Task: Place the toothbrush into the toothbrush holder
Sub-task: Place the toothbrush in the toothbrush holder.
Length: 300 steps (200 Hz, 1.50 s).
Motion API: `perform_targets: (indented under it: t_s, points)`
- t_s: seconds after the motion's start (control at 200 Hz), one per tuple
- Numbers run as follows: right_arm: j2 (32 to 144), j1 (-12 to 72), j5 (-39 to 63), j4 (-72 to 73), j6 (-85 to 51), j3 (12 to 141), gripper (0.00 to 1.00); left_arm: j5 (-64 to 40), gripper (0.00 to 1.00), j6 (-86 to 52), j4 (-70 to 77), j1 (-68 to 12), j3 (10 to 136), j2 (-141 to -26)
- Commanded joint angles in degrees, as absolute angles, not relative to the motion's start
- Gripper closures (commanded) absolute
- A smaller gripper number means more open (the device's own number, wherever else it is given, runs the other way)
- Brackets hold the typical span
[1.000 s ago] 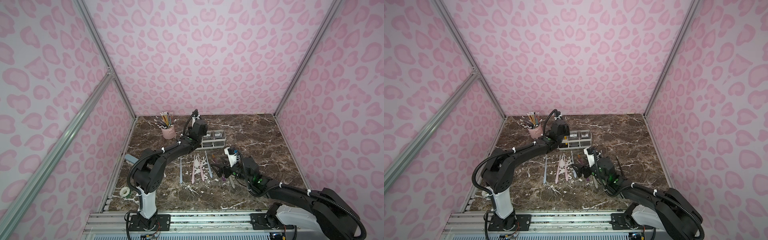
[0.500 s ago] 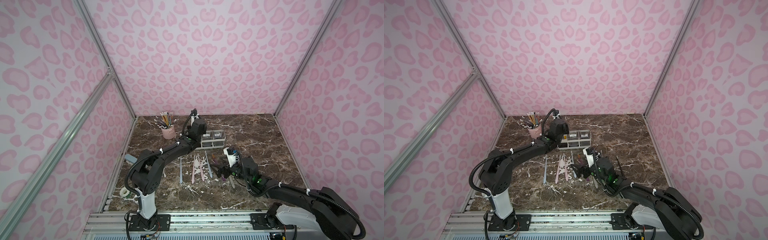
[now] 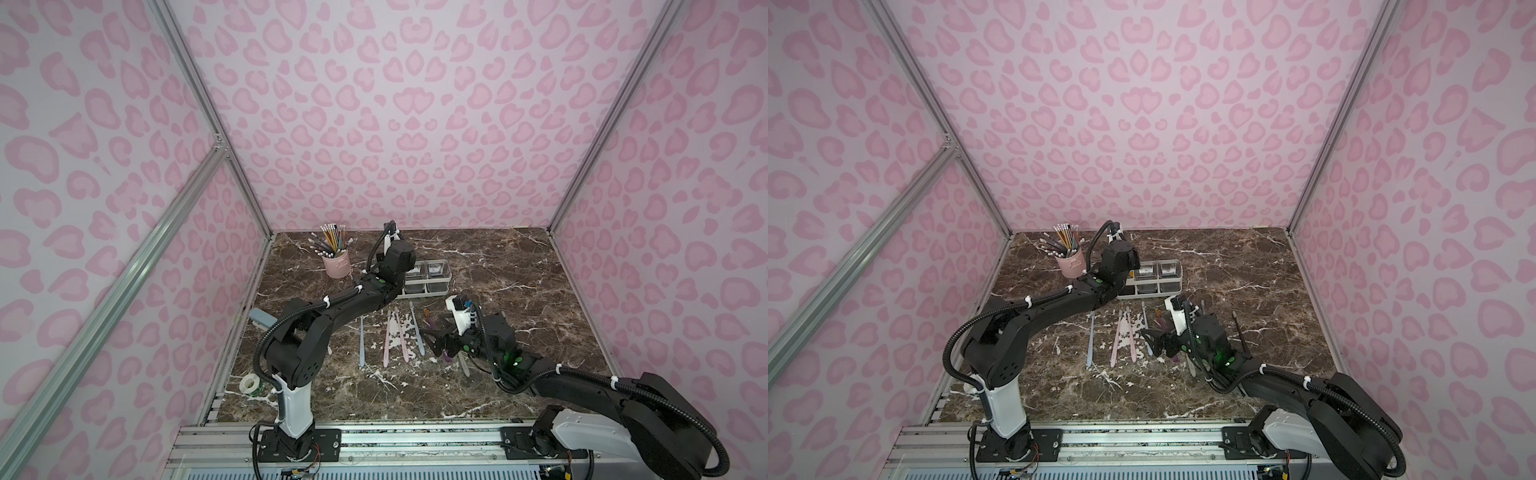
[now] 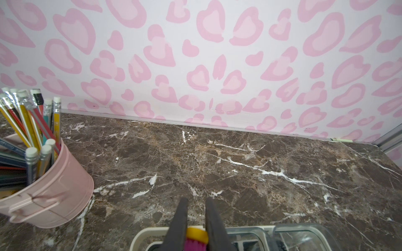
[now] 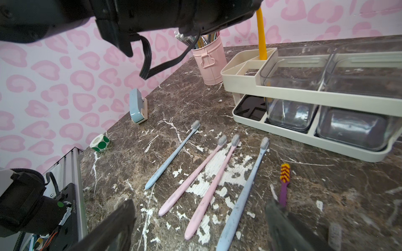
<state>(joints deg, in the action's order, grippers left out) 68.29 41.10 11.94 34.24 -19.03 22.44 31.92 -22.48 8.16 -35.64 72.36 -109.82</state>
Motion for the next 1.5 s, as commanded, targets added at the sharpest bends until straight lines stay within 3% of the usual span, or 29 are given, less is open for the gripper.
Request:
perform_targets:
  t_s: [0.0,0.245,0.6,0.63,0.885,1.195,1.495]
  points:
    - [68.5,41.3,12.2,36.6,-18.6,23.1,0.05,32.8,0.97,-22.7,11.6,-35.6,71.3,-110.4]
    - [69.1,41.4,12.3,36.6,-18.6,23.5,0.05,32.5,0.97,-23.1,11.3,-35.6,71.5,-111.1]
    - [68.8,41.6,12.3,36.4,-18.3,23.5,0.05,32.3,0.66,-23.3,10.7,-35.6,72.2,-109.9]
    - [68.7,41.6,12.2,36.4,-18.4,23.5,0.05,32.3,0.59,-23.3,10.5,-35.6,72.3,-109.7]
    - [68.6,41.7,12.2,36.4,-18.1,23.5,0.04,32.0,0.40,-23.1,8.5,-35.6,73.3,-107.0]
    - [68.7,41.7,11.8,36.2,-18.0,23.6,0.04,32.4,0.33,-25.1,0.2,-35.7,76.3,-98.8]
    - [67.1,41.7,9.9,35.1,-18.3,23.4,0.04,31.6,0.34,-34.5,-23.7,-35.6,74.1,-90.5]
